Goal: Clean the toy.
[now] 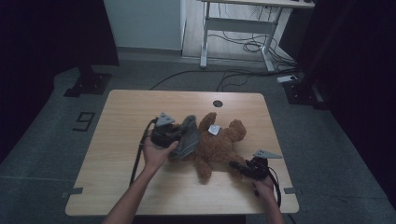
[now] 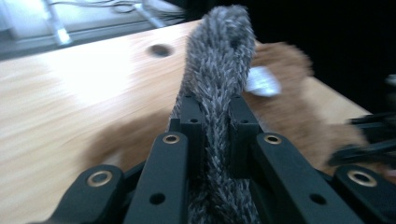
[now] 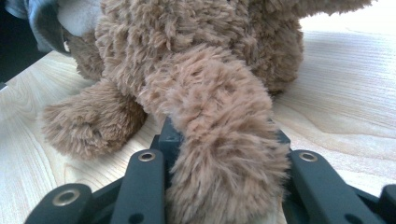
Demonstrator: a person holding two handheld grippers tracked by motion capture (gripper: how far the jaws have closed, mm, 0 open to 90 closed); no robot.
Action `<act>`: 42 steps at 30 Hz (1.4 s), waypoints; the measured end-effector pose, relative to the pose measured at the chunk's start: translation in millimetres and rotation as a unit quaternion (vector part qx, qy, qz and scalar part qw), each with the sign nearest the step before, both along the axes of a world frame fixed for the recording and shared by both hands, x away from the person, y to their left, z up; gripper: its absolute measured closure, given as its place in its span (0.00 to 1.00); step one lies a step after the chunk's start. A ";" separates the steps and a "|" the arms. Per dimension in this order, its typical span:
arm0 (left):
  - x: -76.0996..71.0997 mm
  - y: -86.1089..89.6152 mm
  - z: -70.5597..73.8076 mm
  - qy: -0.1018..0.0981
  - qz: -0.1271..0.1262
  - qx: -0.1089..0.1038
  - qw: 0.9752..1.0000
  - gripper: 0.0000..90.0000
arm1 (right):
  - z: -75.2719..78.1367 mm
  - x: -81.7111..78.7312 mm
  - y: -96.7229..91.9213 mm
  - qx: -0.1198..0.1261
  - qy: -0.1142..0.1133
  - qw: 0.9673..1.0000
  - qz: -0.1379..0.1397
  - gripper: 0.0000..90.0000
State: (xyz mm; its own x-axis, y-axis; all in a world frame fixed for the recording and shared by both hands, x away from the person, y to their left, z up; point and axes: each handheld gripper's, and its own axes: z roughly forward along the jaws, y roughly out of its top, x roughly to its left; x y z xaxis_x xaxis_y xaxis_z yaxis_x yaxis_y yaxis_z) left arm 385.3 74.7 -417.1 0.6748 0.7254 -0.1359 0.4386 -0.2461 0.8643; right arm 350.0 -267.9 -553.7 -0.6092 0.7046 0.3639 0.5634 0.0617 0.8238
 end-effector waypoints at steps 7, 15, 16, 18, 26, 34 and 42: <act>4.5 -88.8 -6.0 0.005 -0.061 0.019 0.998 0.88 | -0.2 0.4 -0.1 0.004 0.002 1.000 0.000 0.69; 28.6 -132.5 -25.1 0.008 -0.039 0.073 0.997 0.88 | -0.8 1.5 -2.5 0.012 0.000 1.000 -0.005 0.69; 30.0 -129.1 -25.1 0.010 -0.035 0.075 0.997 0.89 | -0.9 1.8 -3.1 0.013 0.002 1.000 -0.005 0.69; 32.0 -117.3 -22.5 0.010 -0.020 0.075 0.997 0.89 | -0.8 1.8 -2.3 0.012 0.002 1.000 -0.004 0.69; 41.2 -38.5 -20.8 0.012 0.065 0.081 0.995 0.89 | -0.7 1.6 -1.2 0.003 0.005 1.000 -0.005 0.69; 39.4 19.9 -33.8 0.043 0.082 0.037 0.995 0.89 | -0.7 1.2 0.2 0.002 0.007 1.000 -0.008 0.69; 26.5 28.9 -38.7 0.036 0.071 0.042 0.996 0.89 | -1.0 1.2 0.6 0.001 0.010 1.000 -0.008 0.69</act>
State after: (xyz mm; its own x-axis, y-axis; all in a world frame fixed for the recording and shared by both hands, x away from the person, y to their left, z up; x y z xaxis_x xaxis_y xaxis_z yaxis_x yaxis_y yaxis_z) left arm 411.8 103.5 -455.8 0.5547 0.8240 -0.1150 0.5342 -0.2468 0.8085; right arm 351.2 -267.3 -554.7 -0.5903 0.7139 0.3766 0.5807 0.0515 0.8125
